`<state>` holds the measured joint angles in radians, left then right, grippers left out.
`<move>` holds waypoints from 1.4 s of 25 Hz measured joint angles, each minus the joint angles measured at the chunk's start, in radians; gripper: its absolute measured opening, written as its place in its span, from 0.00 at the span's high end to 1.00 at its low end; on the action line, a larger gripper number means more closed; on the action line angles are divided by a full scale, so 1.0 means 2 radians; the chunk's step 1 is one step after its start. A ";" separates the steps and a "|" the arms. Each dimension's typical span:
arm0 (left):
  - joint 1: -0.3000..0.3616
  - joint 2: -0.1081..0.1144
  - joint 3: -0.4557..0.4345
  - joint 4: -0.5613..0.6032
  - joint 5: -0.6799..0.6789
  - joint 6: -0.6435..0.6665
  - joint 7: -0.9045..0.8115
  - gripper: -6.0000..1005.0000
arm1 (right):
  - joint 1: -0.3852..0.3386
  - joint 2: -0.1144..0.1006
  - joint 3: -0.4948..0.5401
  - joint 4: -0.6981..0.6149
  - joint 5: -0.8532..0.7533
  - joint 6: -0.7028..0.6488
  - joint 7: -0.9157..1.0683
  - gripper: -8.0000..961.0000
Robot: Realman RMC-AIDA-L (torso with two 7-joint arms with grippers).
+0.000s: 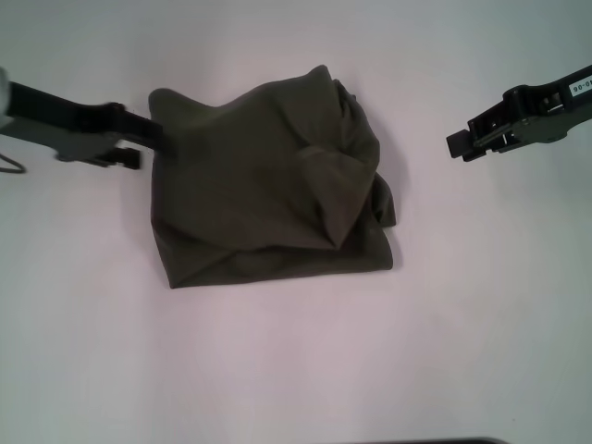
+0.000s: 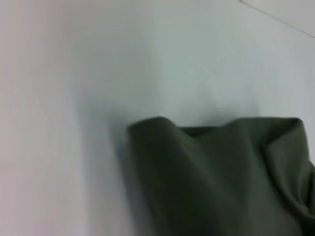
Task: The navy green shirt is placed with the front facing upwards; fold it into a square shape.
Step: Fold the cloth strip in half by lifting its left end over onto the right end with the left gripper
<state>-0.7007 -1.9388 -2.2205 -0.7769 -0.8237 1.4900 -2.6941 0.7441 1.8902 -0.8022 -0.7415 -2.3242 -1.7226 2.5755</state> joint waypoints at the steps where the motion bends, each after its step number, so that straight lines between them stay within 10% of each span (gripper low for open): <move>1: 0.004 0.004 -0.006 -0.008 0.003 0.006 -0.005 0.50 | 0.001 0.000 0.000 -0.001 0.001 0.000 0.000 0.58; 4: 0.014 0.008 -0.030 -0.030 0.003 0.022 -0.010 0.41 | 0.003 0.000 0.000 -0.003 0.002 0.005 0.000 0.58; 12: 0.054 -0.025 -0.140 -0.132 -0.061 0.148 0.022 0.31 | 0.034 0.013 0.000 0.000 0.024 0.022 -0.025 0.57; 23: 0.067 -0.019 -0.183 -0.133 -0.164 0.195 0.027 0.31 | 0.118 0.040 -0.005 0.053 0.030 0.067 -0.006 0.56; 29: 0.076 -0.019 -0.197 -0.128 -0.178 0.194 0.031 0.31 | 0.135 0.046 -0.041 0.054 0.028 0.102 0.038 0.35; 35: 0.085 -0.010 -0.216 -0.127 -0.181 0.180 0.029 0.31 | 0.139 0.073 -0.111 0.054 0.027 0.166 0.061 0.35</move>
<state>-0.5303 -1.9582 -2.6530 -1.0318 -1.1847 1.8504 -2.6360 1.0218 2.0360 -1.0244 -0.6334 -2.2707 -1.3911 2.6968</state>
